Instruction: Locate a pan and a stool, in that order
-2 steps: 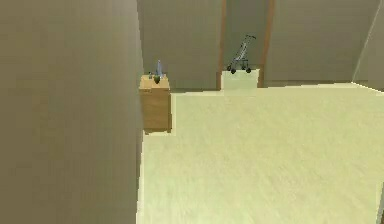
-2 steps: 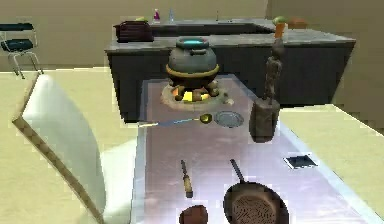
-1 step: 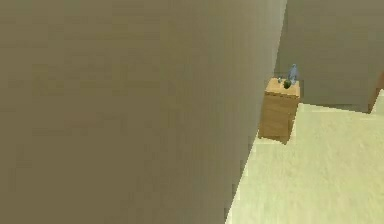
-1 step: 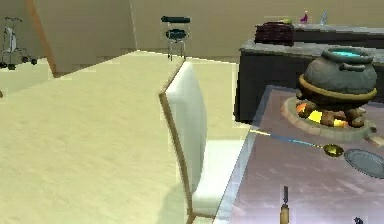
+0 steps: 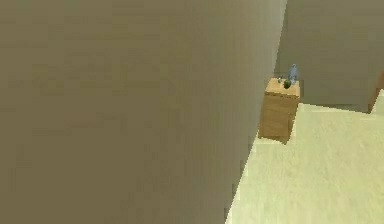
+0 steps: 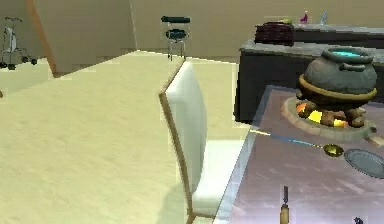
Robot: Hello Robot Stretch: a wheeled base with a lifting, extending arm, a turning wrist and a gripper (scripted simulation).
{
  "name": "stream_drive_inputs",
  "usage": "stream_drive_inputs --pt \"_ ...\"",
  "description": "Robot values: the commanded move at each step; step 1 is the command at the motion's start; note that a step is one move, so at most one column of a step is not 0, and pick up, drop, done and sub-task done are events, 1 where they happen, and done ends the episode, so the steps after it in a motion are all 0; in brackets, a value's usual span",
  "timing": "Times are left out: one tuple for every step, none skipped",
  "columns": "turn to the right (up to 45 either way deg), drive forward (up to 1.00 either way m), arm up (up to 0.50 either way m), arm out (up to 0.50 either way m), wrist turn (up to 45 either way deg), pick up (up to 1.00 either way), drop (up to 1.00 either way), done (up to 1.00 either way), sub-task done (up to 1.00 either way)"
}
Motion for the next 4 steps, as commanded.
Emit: stream_drive_inputs --pt "45.0 0.00 0.00 0.00 0.0 0.00 0.00 0.00 0.00" --pt "0.0 0.60 0.00 0.00 0.0 0.00 0.00 0.00 0.00" --pt "12.0 0.00 0.00 0.00 0.0 0.00 0.00 0.00 0.00" --pt "0.0 0.70 0.00 0.00 0.0 0.00 0.00 0.00 0.00"
